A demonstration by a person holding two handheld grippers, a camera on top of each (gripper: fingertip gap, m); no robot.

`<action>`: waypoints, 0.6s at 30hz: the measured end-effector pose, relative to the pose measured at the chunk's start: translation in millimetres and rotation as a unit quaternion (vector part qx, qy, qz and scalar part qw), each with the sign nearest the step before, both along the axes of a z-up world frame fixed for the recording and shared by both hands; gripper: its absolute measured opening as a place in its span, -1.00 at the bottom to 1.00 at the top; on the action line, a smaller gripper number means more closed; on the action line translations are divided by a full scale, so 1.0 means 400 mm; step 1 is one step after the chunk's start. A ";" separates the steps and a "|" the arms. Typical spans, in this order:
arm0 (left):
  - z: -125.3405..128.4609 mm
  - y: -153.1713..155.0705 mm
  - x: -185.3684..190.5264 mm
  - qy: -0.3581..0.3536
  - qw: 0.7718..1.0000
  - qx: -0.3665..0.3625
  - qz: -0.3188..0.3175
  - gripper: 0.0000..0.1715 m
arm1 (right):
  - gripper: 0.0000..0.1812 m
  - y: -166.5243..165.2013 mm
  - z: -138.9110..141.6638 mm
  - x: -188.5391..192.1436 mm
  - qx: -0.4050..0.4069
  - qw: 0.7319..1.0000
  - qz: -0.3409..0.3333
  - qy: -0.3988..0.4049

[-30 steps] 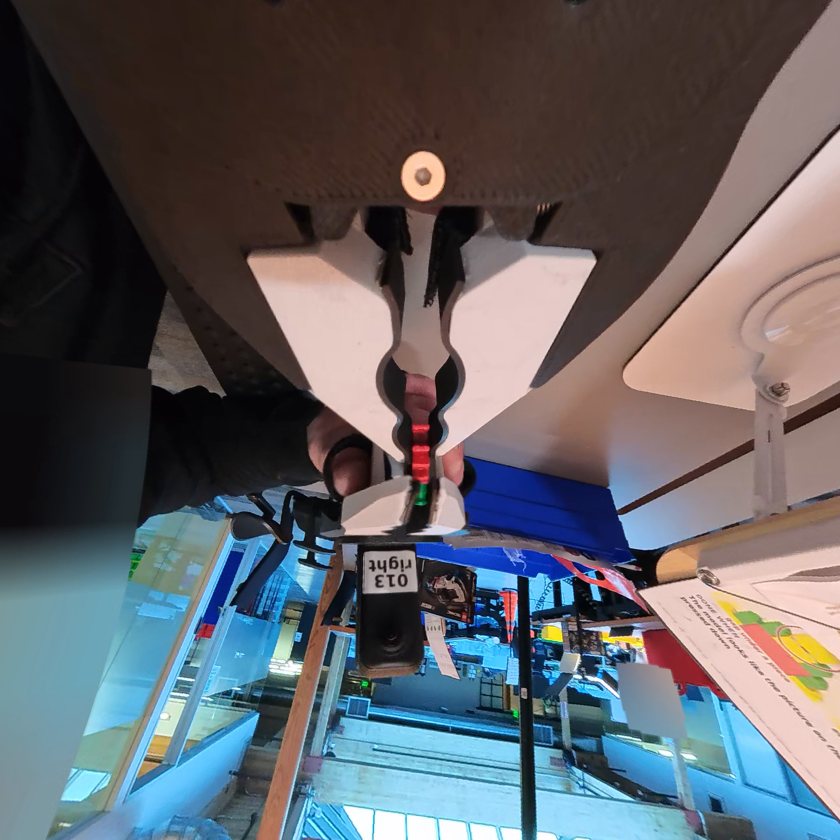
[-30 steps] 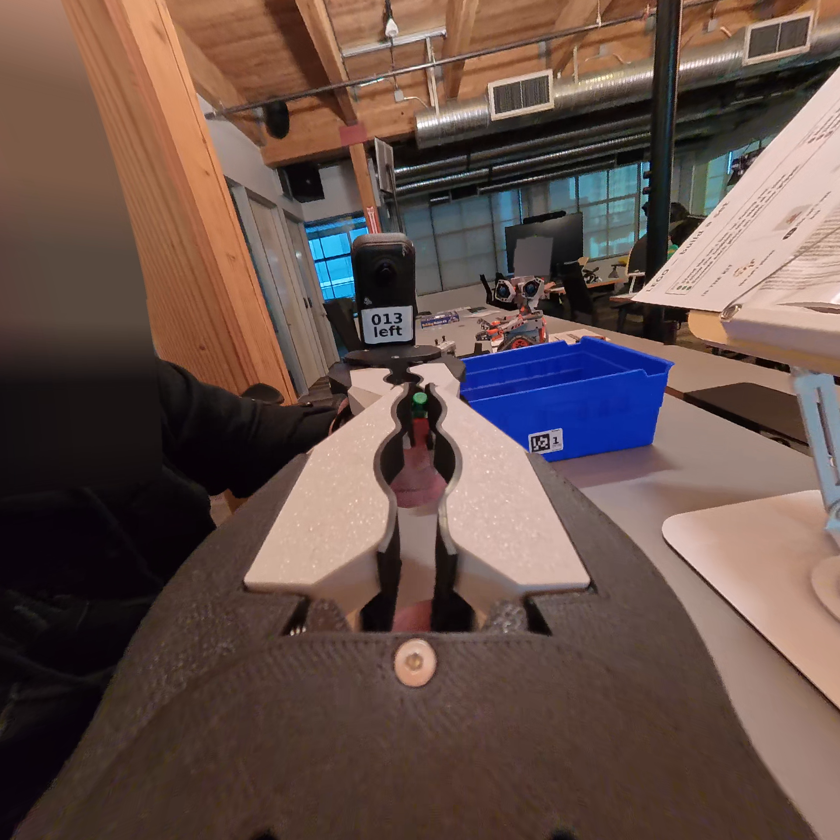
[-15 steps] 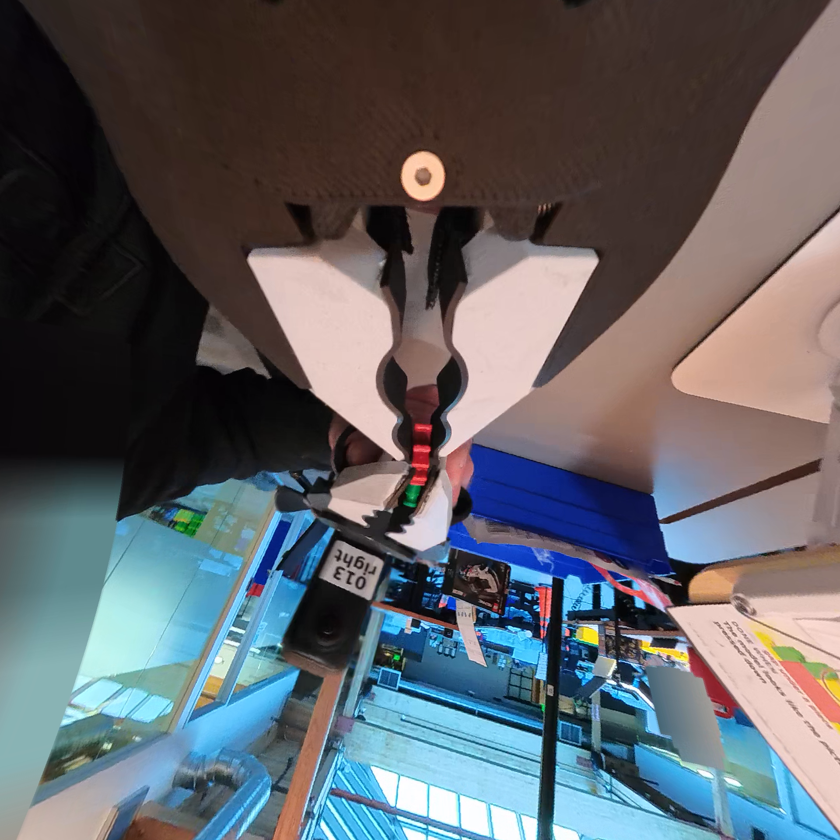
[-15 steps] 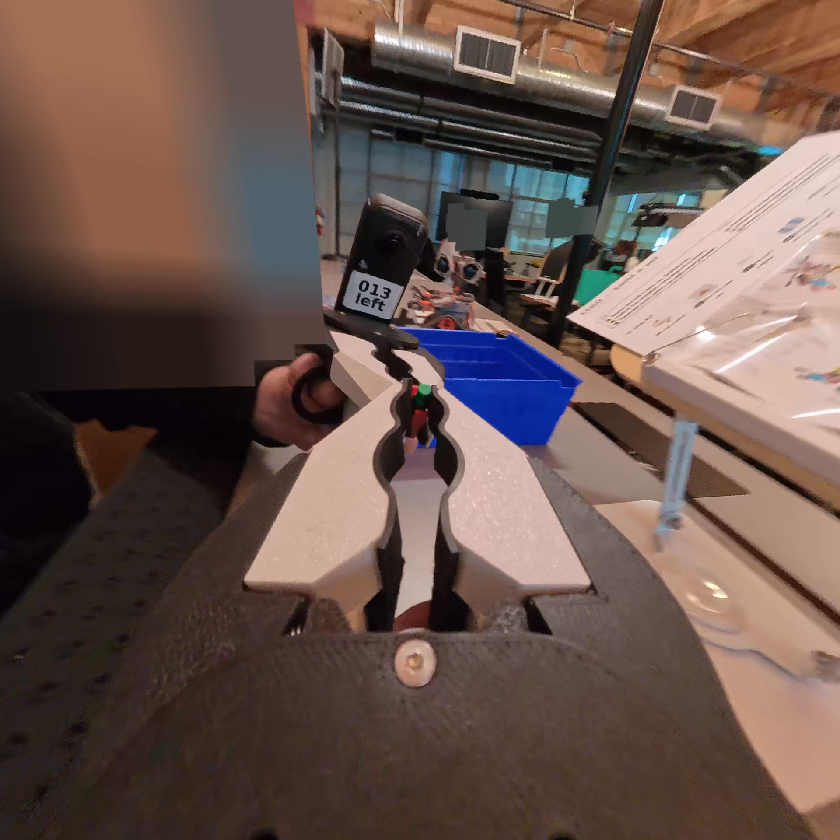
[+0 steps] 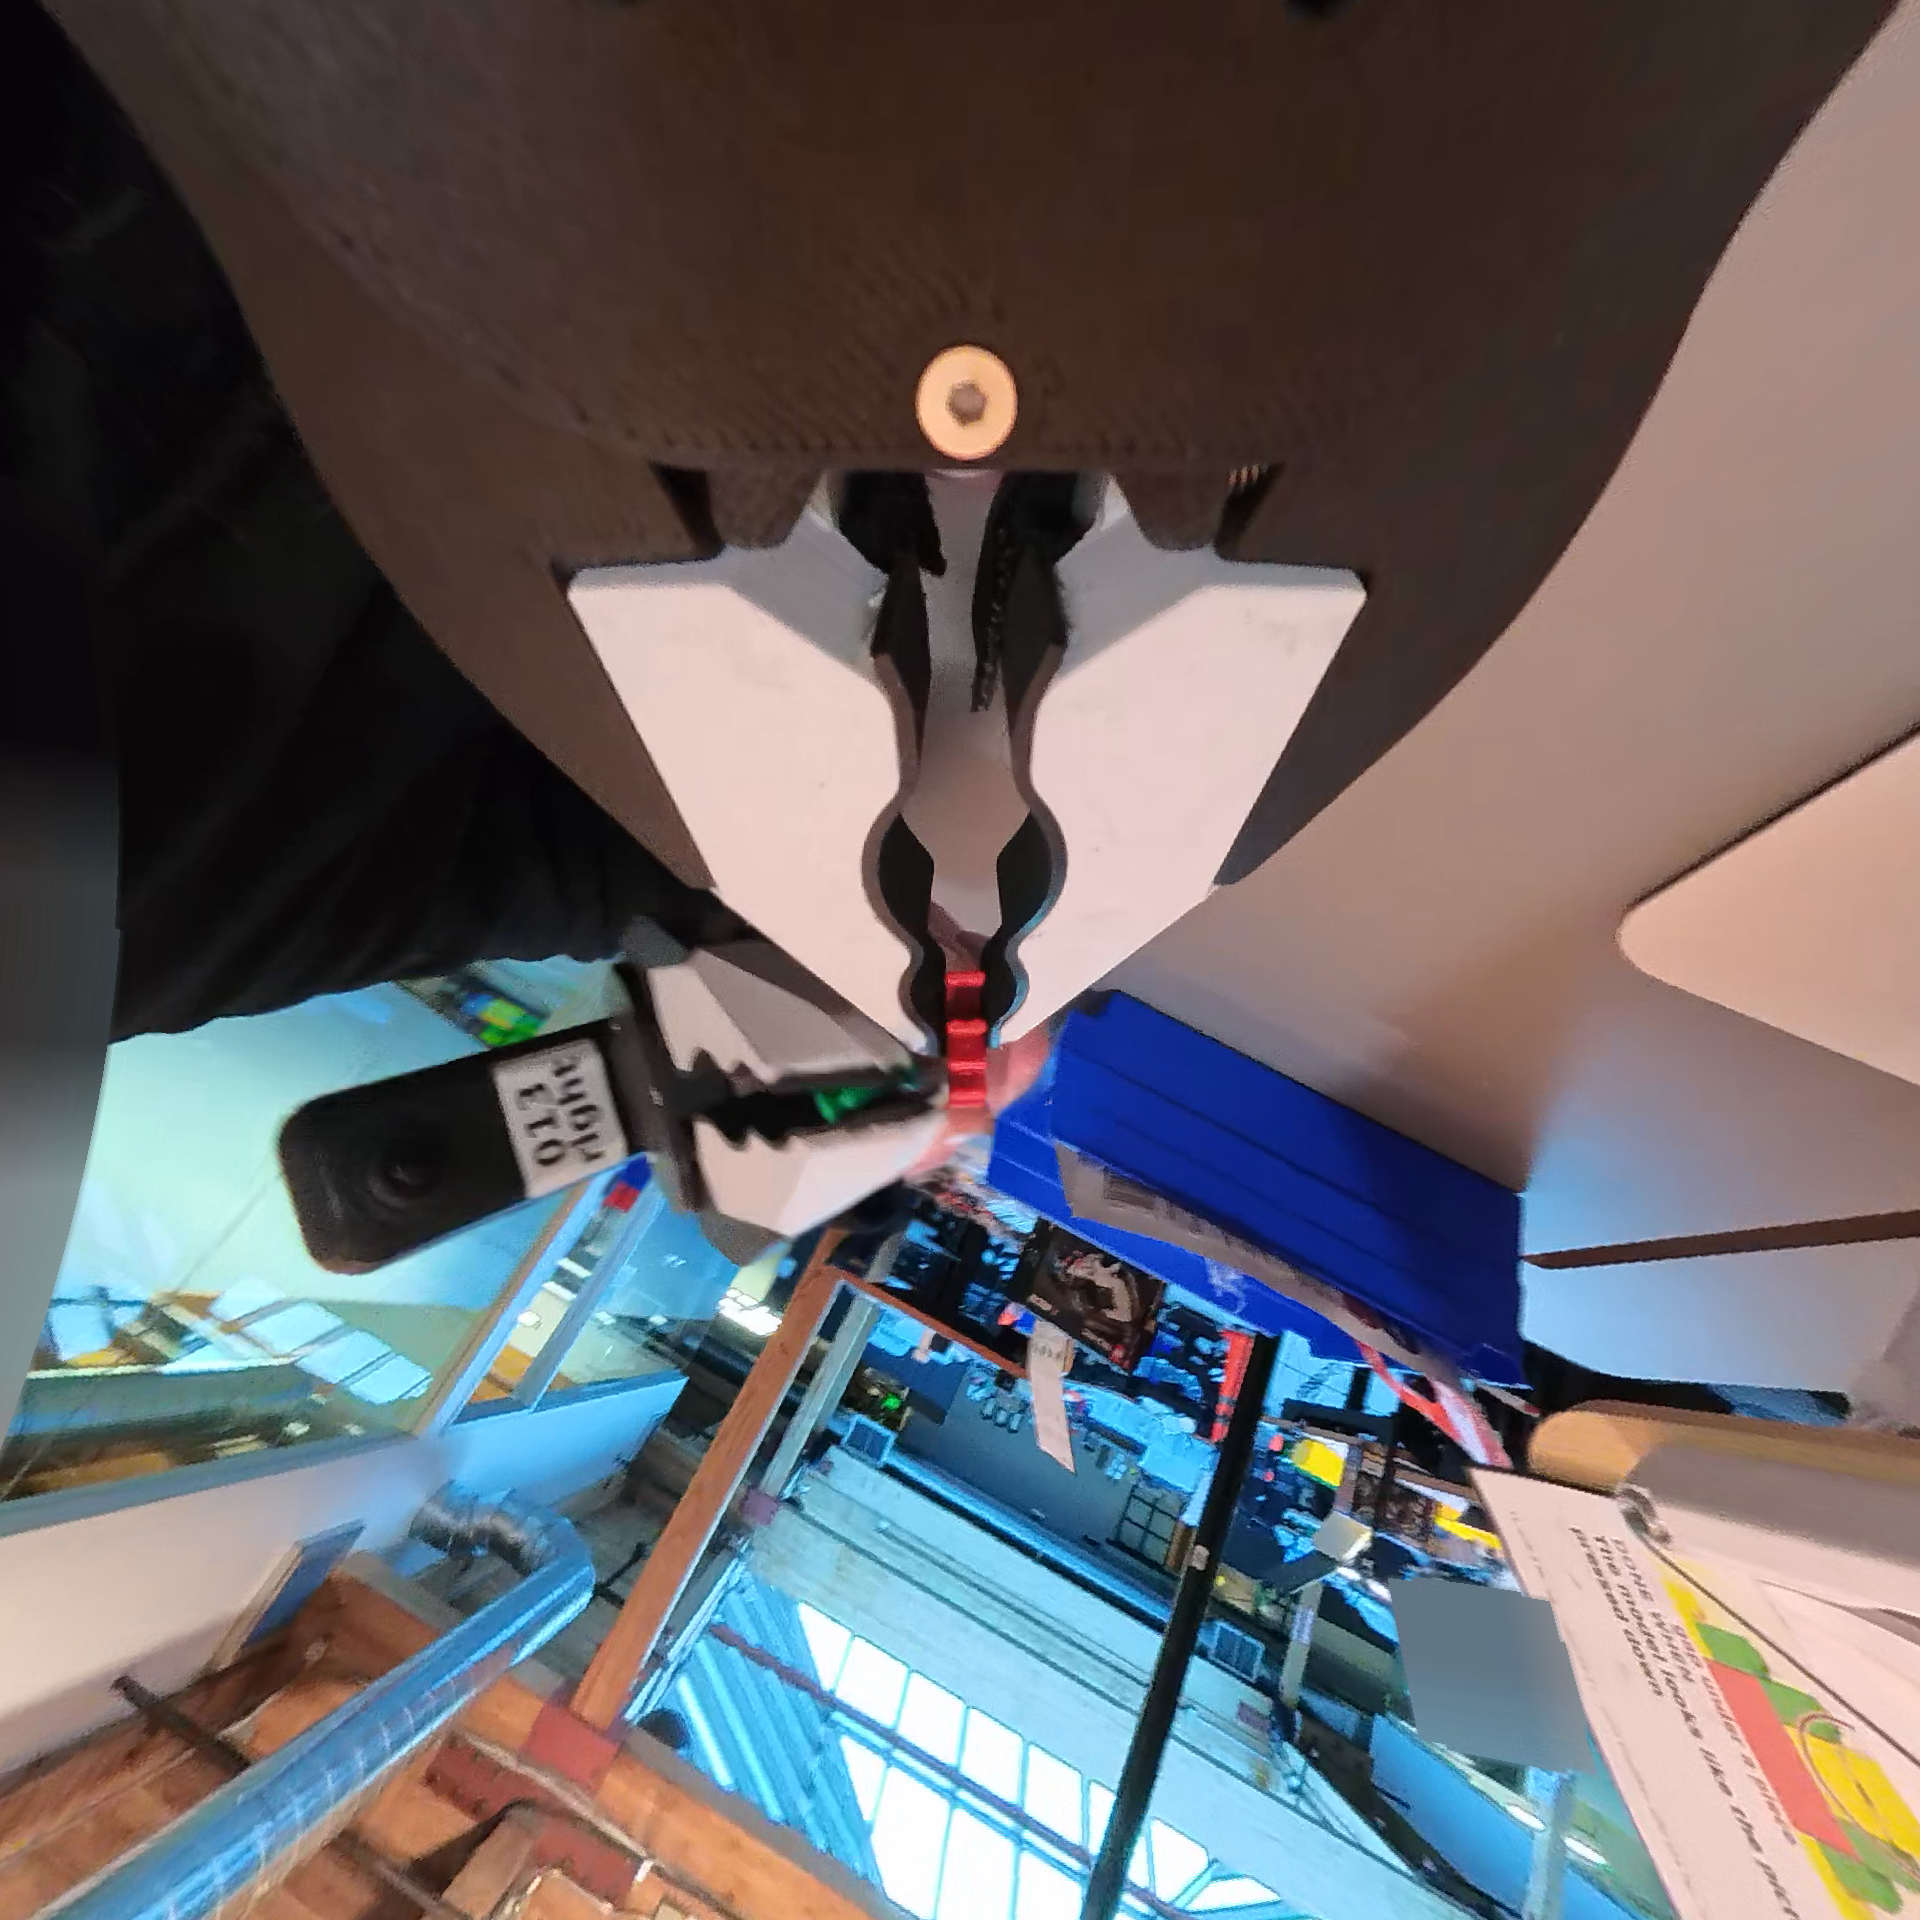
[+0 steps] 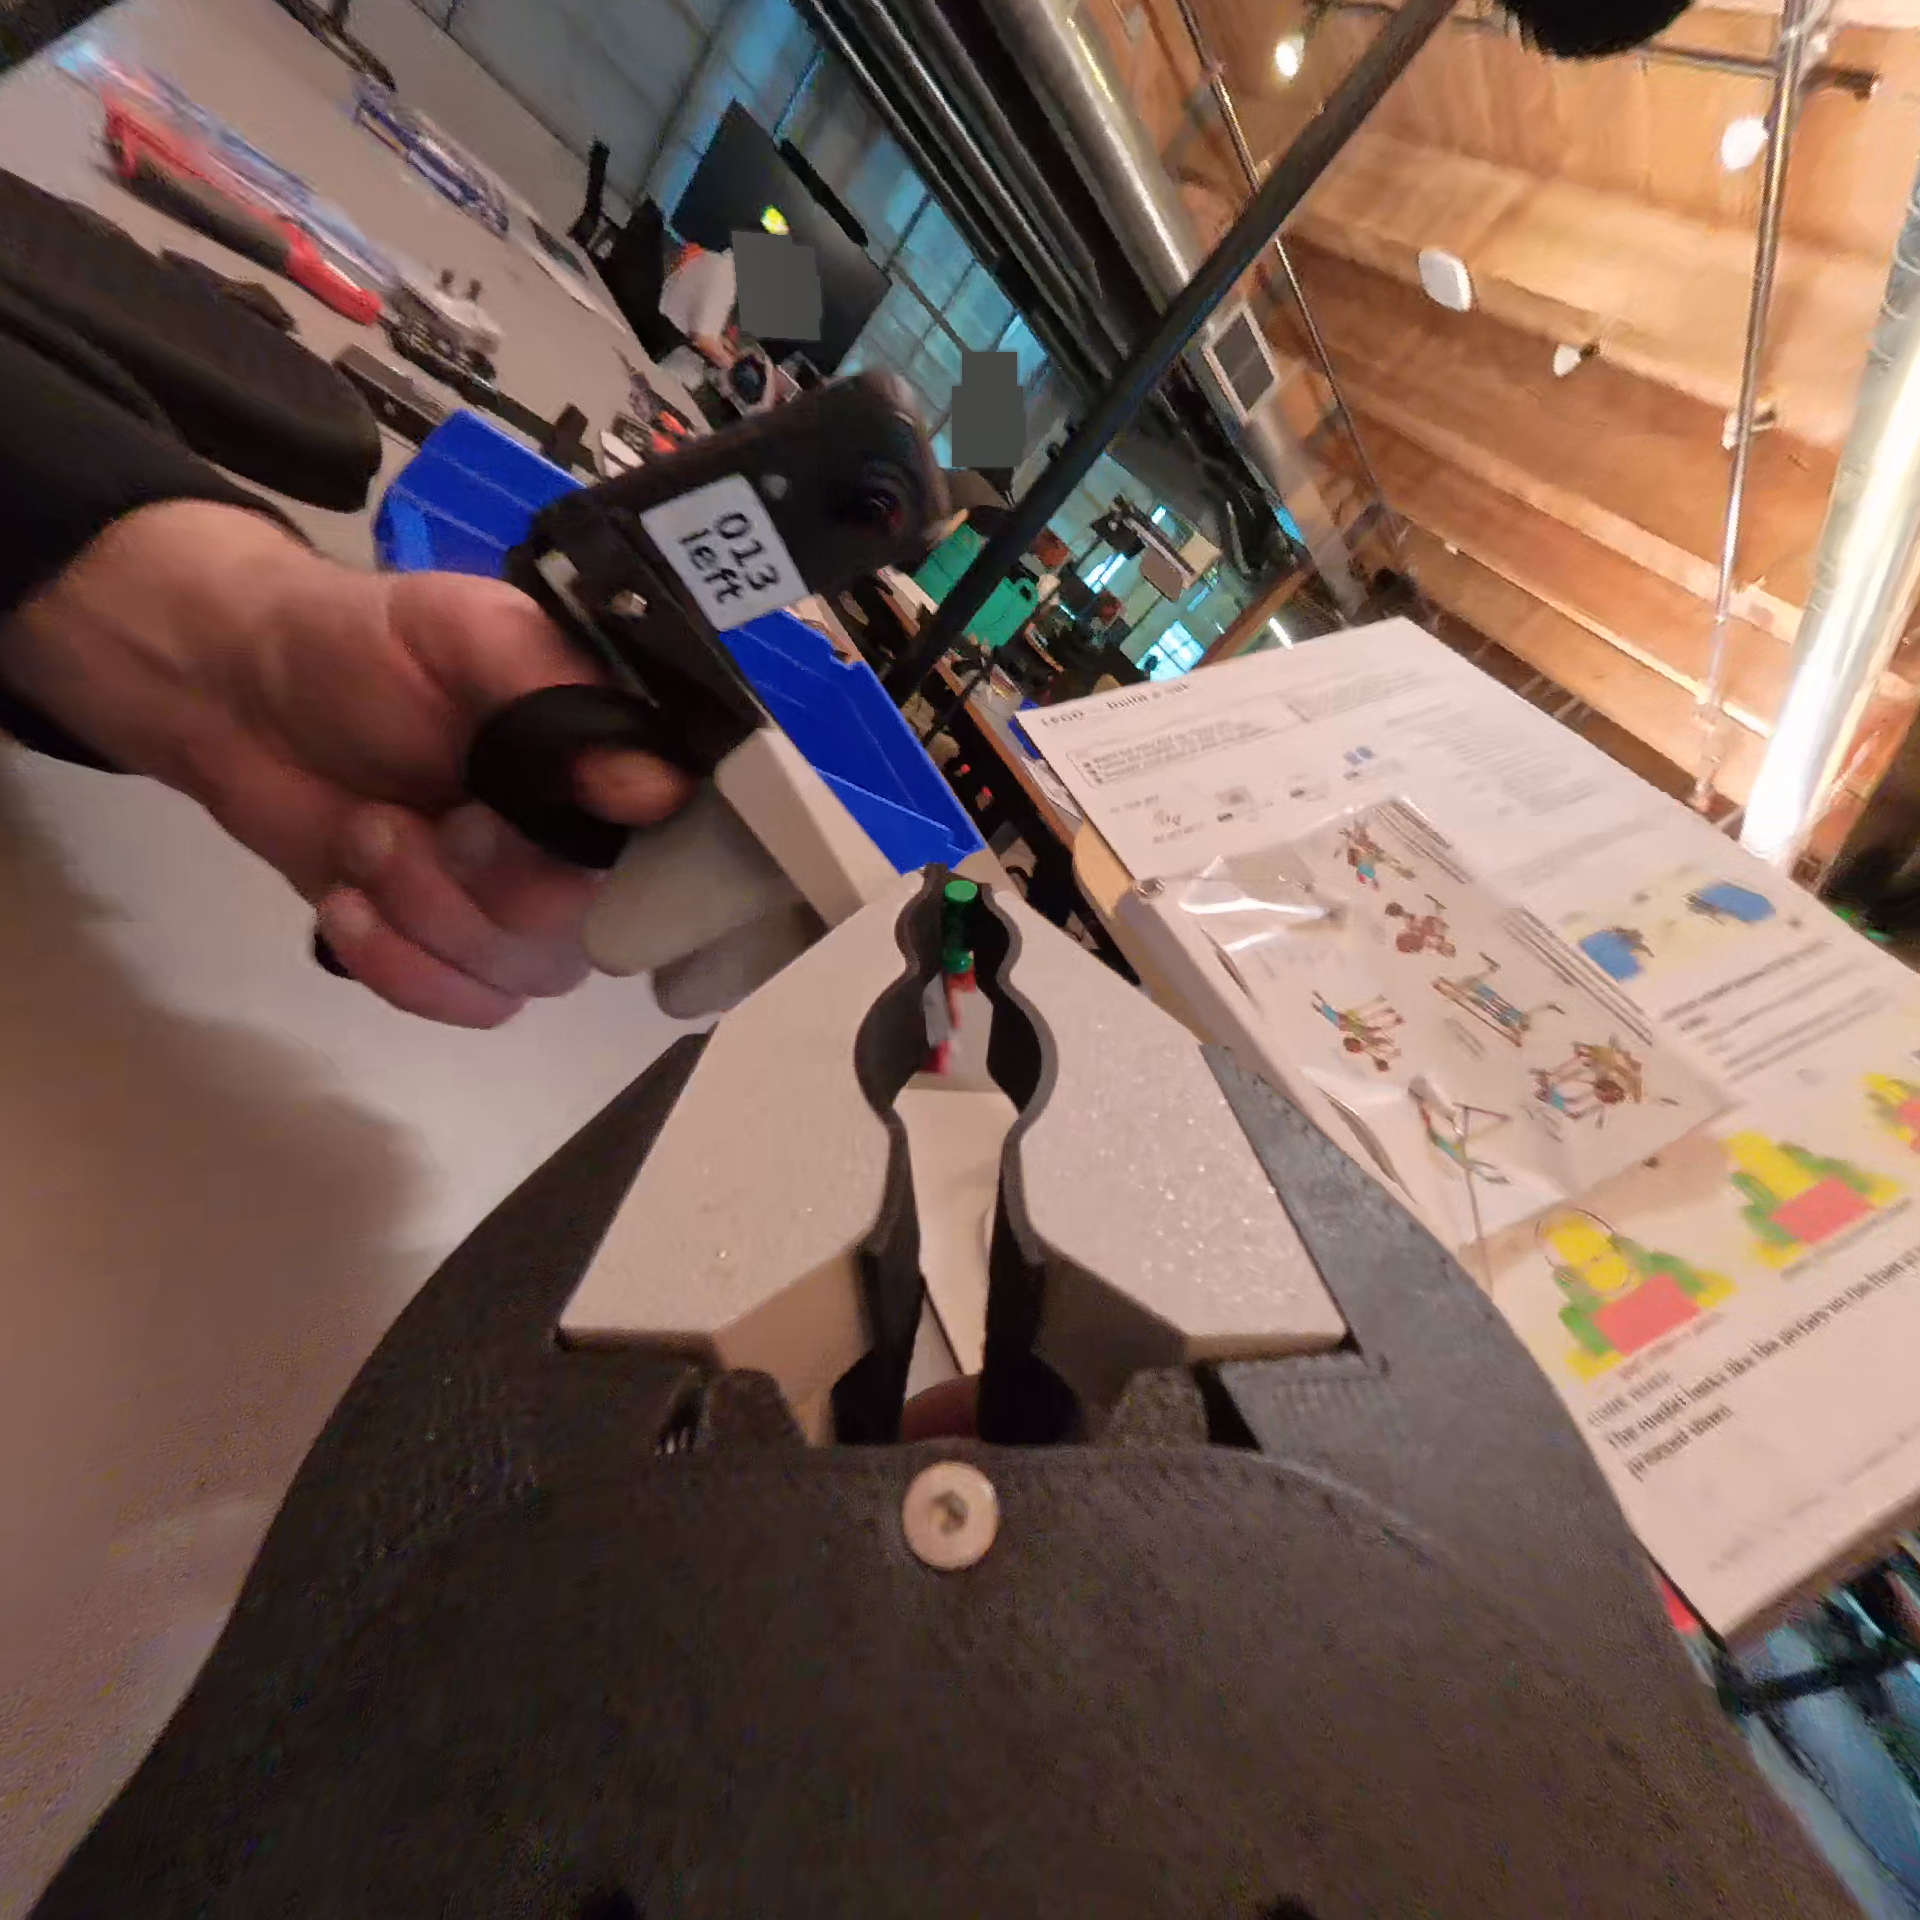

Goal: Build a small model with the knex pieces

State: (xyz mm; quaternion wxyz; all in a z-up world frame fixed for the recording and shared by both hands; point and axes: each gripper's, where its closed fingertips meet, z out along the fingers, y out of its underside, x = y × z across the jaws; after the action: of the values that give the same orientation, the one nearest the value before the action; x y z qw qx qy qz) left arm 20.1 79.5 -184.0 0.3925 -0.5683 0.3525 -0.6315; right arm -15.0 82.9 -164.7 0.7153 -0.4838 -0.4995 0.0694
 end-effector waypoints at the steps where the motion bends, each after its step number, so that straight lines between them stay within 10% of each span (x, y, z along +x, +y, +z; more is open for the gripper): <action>1: -0.007 0.008 0.002 0.009 1.000 0.010 0.013 -0.96 | -0.98 -0.003 -0.002 -0.004 -0.007 1.000 0.007 0.006; 8: -0.158 0.057 0.003 0.215 0.966 0.124 0.070 -0.96 | -0.97 0.066 0.008 0.089 -0.113 0.988 0.023 0.098; 14: -0.354 0.081 -0.018 0.457 0.729 0.505 0.074 -0.96 | -0.97 0.102 -0.056 0.085 -0.143 0.987 0.011 0.075; 18: -0.420 0.040 -0.021 0.464 0.724 0.510 0.011 -0.92 | -0.97 0.100 -0.069 0.080 -0.142 0.988 0.015 0.062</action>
State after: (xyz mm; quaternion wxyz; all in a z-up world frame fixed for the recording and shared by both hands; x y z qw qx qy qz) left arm 11.6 95.4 -351.9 0.4173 -0.5086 0.7530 -0.0096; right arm 17.0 123.1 -192.3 0.6678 -0.5678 -0.4461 0.1804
